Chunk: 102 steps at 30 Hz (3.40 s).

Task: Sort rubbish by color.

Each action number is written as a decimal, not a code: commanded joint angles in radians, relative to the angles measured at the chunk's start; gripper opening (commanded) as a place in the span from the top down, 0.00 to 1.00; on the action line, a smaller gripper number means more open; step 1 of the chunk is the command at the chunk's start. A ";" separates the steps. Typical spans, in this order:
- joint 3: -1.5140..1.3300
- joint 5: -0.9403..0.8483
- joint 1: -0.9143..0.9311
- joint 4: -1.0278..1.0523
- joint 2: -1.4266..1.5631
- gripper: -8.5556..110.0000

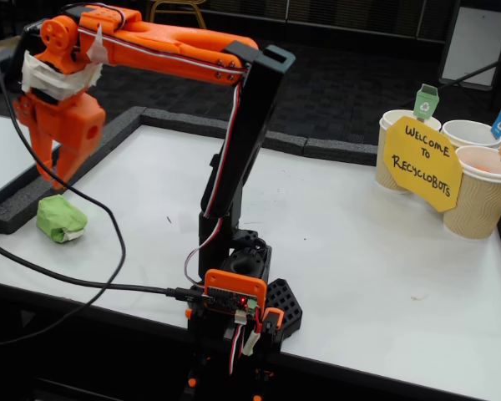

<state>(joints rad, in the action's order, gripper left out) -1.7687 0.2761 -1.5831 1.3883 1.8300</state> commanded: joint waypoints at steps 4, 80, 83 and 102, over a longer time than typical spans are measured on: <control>-0.032 0.124 0.009 -0.141 0.020 0.91; -0.160 0.930 0.115 -0.437 -0.253 0.75; -0.207 0.930 0.133 -0.492 -0.253 0.80; -0.229 0.873 0.391 -0.531 -0.202 0.93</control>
<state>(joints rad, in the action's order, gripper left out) -2.0463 1.1781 -1.3146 0.8544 1.5493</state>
